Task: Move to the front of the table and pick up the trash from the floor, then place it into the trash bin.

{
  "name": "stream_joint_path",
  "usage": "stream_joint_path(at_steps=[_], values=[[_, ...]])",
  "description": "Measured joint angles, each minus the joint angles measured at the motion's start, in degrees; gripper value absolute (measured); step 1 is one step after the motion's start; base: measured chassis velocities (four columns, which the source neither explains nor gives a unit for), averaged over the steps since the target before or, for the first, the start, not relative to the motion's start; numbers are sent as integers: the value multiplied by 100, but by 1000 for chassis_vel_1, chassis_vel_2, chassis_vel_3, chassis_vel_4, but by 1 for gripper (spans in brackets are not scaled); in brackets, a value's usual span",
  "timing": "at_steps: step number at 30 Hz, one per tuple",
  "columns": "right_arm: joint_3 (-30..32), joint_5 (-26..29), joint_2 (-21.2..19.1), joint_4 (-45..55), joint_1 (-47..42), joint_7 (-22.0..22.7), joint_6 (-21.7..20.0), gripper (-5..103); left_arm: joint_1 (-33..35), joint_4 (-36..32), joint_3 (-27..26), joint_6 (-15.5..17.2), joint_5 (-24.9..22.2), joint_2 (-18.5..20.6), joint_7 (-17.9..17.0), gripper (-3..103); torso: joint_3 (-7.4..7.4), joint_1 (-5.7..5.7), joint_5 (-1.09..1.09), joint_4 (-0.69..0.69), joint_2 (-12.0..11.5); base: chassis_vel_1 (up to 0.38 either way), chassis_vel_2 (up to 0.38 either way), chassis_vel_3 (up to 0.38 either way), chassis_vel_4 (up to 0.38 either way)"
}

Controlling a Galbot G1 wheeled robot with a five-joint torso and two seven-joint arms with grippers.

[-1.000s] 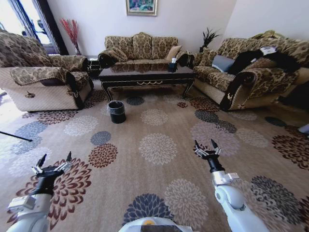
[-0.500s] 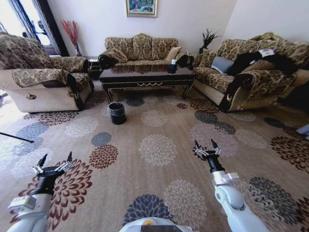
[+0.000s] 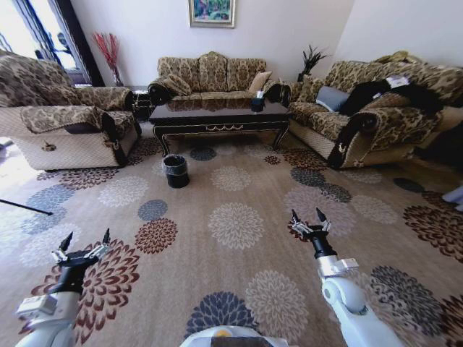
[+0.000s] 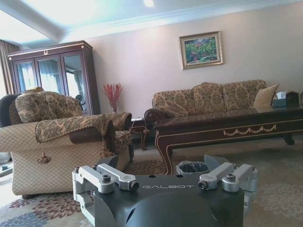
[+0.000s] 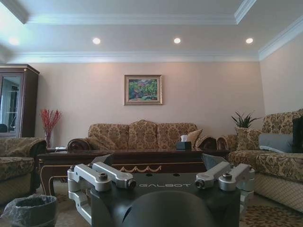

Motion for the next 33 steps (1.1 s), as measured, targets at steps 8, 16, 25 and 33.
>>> stream_joint_path(at_steps=[8,16,25,33], values=[[0,0,0,0,0,0,0,100,-225,261,363,-125,31,149,-8,100,142,76,0,1,219,0,0,0,0],[0,0,0,0,0,0,0,100,-669,547,904,-129,-60,428,-189,100,288,152,-1,0,439,0,0,0,0],[0,0,0,0,0,0,0,100,-1103,736,1226,-133,-222,812,-302,100,415,231,-1,0,644,0,0,0,0],[0,0,0,0,0,0,0,100,-1208,661,1330,-20,-215,922,-359,100,524,302,0,0,827,0,0,0,0]])
